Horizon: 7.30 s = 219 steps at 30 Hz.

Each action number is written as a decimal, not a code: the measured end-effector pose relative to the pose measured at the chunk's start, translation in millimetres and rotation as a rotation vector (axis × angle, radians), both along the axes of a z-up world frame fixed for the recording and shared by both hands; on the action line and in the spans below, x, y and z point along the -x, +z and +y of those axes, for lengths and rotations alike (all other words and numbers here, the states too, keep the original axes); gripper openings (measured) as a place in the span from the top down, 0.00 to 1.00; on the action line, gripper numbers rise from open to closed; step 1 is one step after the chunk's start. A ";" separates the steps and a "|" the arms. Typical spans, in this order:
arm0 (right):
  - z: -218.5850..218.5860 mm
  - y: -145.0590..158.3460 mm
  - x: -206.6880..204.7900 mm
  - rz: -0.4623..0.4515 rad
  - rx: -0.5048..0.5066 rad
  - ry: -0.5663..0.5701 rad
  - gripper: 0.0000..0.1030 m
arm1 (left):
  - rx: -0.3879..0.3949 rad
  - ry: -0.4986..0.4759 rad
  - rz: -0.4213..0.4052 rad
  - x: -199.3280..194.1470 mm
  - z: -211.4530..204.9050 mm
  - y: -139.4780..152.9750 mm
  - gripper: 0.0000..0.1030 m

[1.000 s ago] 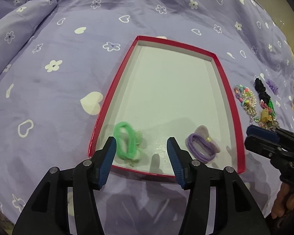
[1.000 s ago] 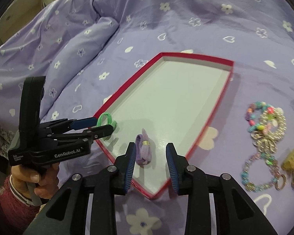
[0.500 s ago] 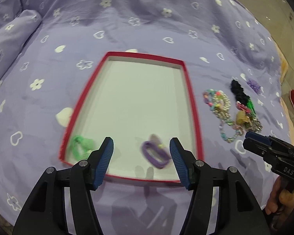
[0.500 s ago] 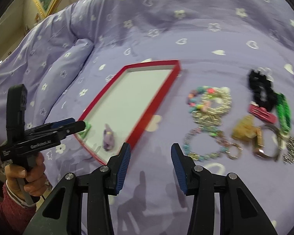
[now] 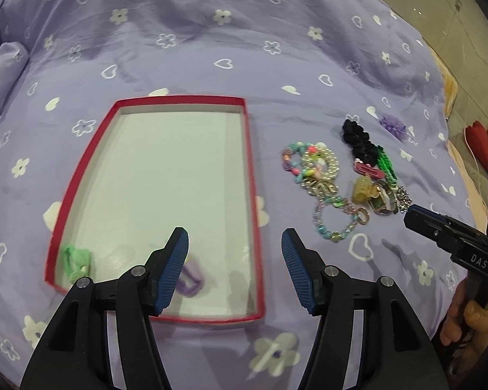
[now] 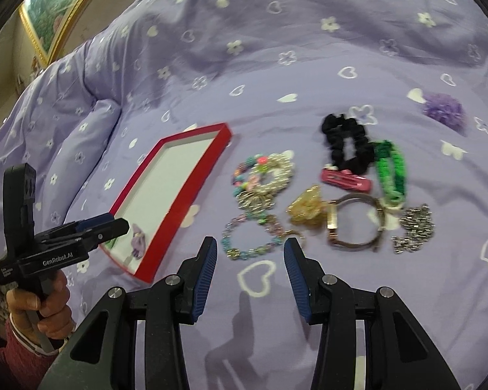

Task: Organize jewelry
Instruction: 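Move both open tools back over the jewelry pile, then grasp the colorful beaded bracelet with the left tool while the right tool grasps the green braided bracelet, then carry both bracelets over the red tray and lower them inside, then open both tools to release the bracelets in the tray, then move both open tools back to the remaining jewelry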

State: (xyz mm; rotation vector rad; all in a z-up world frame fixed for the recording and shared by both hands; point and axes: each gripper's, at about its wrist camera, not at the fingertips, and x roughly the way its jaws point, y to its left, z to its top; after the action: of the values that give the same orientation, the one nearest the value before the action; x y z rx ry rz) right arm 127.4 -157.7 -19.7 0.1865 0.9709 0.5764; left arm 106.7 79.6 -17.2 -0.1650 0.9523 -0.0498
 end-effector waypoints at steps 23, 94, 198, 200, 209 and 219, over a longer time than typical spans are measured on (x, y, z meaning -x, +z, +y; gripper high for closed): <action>-75.3 -18.0 -58.4 0.001 0.050 -0.194 0.57 | -0.111 -0.119 0.019 -108.4 -53.3 -15.3 0.49; 45.9 12.4 -26.6 -0.052 -0.054 0.042 0.90 | 0.026 -0.042 -0.130 -30.7 29.2 45.5 0.89; -11.2 13.1 -39.3 -0.029 -0.028 -0.095 0.57 | 0.005 -0.046 -0.011 -46.5 -5.3 13.9 0.49; -18.8 13.0 -39.6 -0.029 -0.027 -0.109 0.57 | 0.003 -0.060 -0.008 -48.2 -13.3 13.7 0.49; -50.8 3.7 -47.5 -0.014 -0.021 -0.167 0.57 | -0.005 -0.137 0.019 -52.4 -50.8 3.5 0.49; -66.4 -15.0 -70.6 0.008 -0.011 -0.206 0.57 | -0.019 -0.200 0.088 -62.6 -83.9 -23.6 0.49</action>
State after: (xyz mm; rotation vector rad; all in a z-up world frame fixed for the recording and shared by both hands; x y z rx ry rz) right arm 198.0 -224.1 -34.6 0.2954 0.9431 0.3919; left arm 169.3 -4.3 -40.8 -0.0545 1.0544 -0.2194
